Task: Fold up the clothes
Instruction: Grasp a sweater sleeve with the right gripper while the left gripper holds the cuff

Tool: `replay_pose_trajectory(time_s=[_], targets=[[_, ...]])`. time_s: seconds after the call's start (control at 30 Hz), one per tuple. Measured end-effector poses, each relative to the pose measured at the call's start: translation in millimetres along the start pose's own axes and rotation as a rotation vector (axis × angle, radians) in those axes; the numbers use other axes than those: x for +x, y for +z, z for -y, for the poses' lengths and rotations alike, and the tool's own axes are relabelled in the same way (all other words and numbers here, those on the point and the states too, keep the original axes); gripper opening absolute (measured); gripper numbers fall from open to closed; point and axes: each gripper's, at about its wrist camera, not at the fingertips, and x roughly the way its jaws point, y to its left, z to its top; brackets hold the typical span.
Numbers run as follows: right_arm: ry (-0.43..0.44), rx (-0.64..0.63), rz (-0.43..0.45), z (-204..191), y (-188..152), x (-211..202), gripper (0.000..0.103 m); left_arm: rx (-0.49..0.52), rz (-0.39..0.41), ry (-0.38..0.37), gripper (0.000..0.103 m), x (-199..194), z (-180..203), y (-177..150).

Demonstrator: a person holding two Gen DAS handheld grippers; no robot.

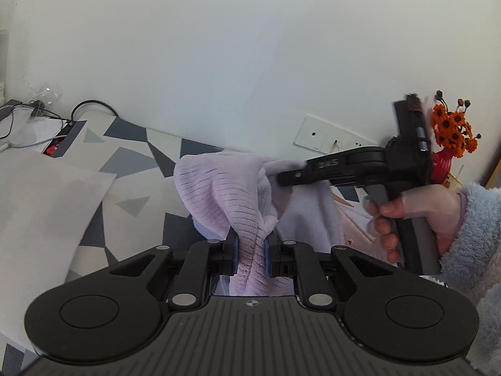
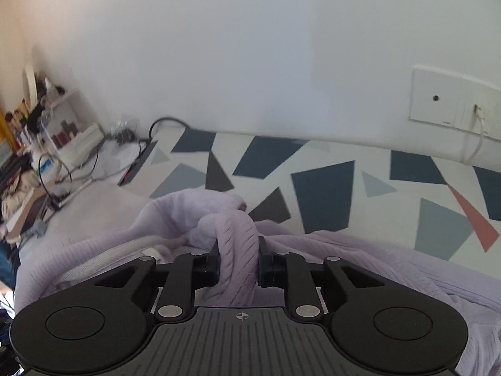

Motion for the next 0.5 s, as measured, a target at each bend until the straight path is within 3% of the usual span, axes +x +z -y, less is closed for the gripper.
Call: replay_pose_trajectory(time_s=[0.17,0.33,0.43,0.5], targets=[[-0.141,0.022,0.091,39.3,-10.5,-52.6,0.013,-0.054,-0.017,0.047,0.015,2.8,-18.4,1.2],[-0.36,0.037,0.142,97.9,-36.7,-131.4,0.014,0.043,-0.082,-0.058,0.016,21.1,0.7,-3.1],[-0.43,0.123,-0.001,132.0,-76.3,-126.6,0.016,0.183,-0.17,-0.044,0.017,47.3,26.5,-9.9],[-0.441,0.201,-0.041,142.0,-97.0,-123.8,0.018,0.23,-0.214,-0.027,0.018,58.9,32.6,-15.4]])
